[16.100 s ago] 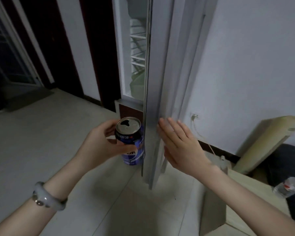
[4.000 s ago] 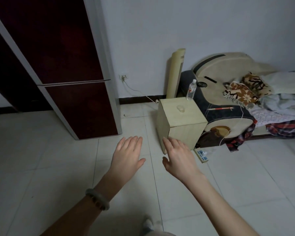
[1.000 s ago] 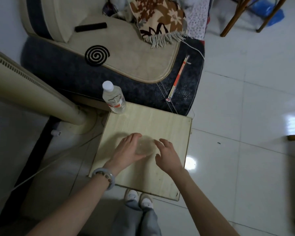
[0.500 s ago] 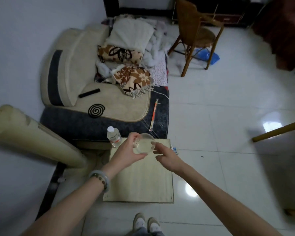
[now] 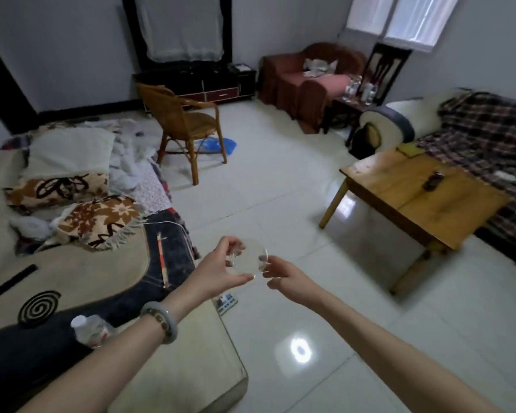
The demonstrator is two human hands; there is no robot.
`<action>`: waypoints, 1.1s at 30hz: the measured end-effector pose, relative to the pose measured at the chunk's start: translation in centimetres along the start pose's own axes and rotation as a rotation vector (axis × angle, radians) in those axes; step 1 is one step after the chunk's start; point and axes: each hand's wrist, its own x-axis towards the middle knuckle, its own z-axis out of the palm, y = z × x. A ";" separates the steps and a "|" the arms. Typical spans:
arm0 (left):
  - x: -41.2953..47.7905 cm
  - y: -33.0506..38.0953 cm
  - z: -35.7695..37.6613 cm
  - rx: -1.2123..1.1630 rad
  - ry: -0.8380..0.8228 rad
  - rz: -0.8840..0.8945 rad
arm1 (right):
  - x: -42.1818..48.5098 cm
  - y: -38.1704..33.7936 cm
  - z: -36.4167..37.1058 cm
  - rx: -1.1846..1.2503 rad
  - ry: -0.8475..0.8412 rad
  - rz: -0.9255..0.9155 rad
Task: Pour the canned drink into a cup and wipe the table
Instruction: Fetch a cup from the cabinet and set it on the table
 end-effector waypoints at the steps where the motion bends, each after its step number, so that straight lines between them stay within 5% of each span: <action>1: 0.7 1.1 1.2 0.007 -0.032 0.030 | -1.0 0.6 -1.4 0.023 0.033 0.011; 19: 9.2 23.3 29.1 0.012 -0.370 0.331 | -19.2 13.9 -29.1 0.011 0.371 0.046; 33: 17.0 35.9 48.4 -0.105 -0.565 0.371 | -26.7 23.0 -48.0 0.089 0.547 0.058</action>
